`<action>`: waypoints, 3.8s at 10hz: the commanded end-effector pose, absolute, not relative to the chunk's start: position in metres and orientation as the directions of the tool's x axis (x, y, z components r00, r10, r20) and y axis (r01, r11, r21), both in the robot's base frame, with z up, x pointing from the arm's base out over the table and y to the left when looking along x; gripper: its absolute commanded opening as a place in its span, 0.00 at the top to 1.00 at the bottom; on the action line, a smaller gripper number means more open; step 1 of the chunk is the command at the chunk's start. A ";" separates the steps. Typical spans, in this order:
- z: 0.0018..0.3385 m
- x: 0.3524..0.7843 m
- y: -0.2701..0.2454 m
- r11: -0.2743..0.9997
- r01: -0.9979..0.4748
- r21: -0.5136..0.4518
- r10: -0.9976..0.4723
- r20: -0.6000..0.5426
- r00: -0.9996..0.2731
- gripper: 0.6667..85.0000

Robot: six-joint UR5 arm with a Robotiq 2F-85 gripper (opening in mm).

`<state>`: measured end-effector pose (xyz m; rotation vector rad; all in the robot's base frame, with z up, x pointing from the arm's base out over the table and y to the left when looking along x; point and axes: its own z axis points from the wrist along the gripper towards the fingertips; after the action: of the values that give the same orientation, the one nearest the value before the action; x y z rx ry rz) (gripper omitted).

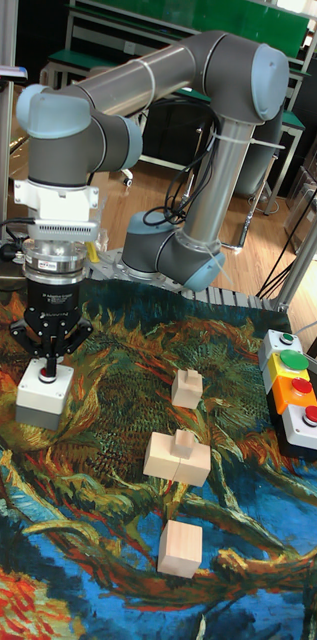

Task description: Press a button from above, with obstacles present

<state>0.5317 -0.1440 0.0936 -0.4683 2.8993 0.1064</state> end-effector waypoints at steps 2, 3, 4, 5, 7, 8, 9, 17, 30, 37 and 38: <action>0.099 0.529 -0.147 0.948 -0.316 0.028 -0.305 -0.200 -0.931 0.96; 0.099 0.530 -0.144 0.950 -0.312 0.023 -0.301 -0.200 -0.932 0.97; 0.099 0.531 -0.143 0.949 -0.315 0.027 -0.303 -0.205 -0.931 0.97; 0.100 0.531 -0.142 0.948 -0.316 0.026 -0.304 -0.206 -0.930 0.96; 0.103 0.533 -0.139 0.949 -0.313 0.031 -0.300 -0.209 -0.931 0.96; 0.104 0.536 -0.139 0.948 -0.315 0.032 -0.302 -0.217 -0.928 0.96; 0.105 0.535 -0.139 0.948 -0.316 0.036 -0.301 -0.215 -0.929 0.96; 0.100 0.545 -0.134 0.945 -0.327 0.031 -0.309 -0.247 -0.918 0.96; 0.097 0.535 -0.136 0.943 -0.326 0.064 -0.300 -0.260 -0.918 0.96; 0.096 0.534 -0.138 0.943 -0.328 0.064 -0.301 -0.262 -0.917 0.96; 0.096 0.534 -0.138 0.942 -0.328 0.067 -0.300 -0.263 -0.917 0.96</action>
<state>0.5319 -0.1390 0.0940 -0.4804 2.8559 0.1438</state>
